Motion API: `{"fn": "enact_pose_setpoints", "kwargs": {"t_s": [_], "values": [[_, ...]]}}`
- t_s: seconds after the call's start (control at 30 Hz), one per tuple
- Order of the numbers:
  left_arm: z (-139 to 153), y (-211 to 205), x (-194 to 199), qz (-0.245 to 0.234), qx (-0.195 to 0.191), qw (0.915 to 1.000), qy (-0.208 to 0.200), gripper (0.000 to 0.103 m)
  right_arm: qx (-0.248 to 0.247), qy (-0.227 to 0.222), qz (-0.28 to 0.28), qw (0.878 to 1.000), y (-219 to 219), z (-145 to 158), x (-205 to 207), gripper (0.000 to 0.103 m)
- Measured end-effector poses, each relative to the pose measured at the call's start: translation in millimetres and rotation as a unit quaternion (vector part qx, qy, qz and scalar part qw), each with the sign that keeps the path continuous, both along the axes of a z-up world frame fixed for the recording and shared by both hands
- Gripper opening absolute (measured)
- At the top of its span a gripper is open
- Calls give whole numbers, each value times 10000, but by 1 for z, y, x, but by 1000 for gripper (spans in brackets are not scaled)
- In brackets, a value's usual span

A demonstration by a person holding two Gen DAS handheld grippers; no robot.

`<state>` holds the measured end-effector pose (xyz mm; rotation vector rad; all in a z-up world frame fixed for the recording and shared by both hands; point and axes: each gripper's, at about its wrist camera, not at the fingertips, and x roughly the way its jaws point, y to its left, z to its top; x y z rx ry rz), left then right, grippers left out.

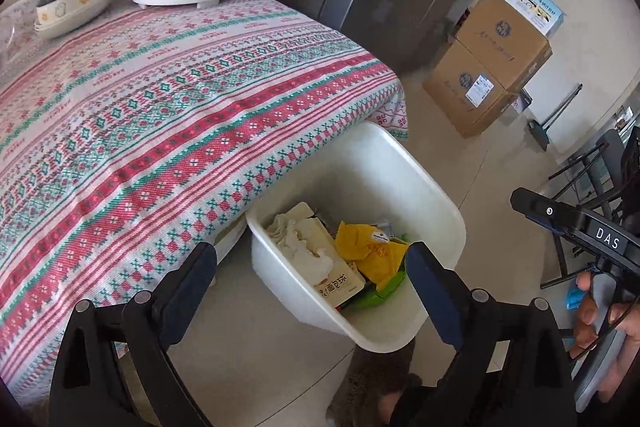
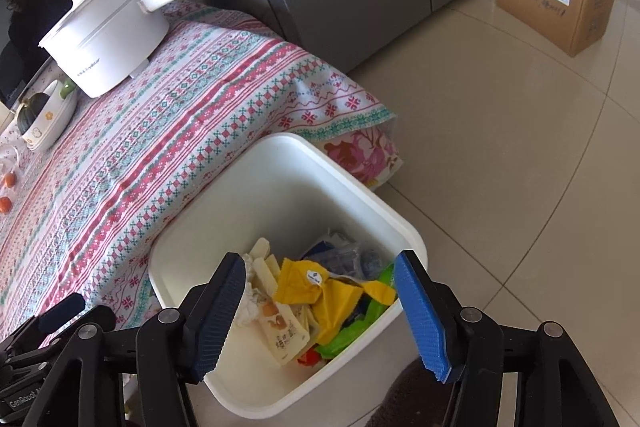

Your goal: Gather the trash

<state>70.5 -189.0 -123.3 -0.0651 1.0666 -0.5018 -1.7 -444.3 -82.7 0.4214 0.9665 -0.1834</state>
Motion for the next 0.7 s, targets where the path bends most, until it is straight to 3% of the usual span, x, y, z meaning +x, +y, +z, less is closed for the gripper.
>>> {"fn": "enact_pose_setpoints", "kwargs": {"t_s": [0.3,0.47,0.6,0.7], "values": [[40,63,-33,652,602,9943,-592,99,-352,-472,414,9974,60,37,-14,83],[54,99,-58,1005,775,9884,-838,99,-736,-905,873,9893,110,51,-33,90],[69,119,-78,1322,866,9803,-1183,99,-1342,-1078,1040,9796,143,53,-49,91],[78,128,-90,1510,949,9730,-1464,99,-1434,-1107,997,9784,152,49,-54,91]]}}
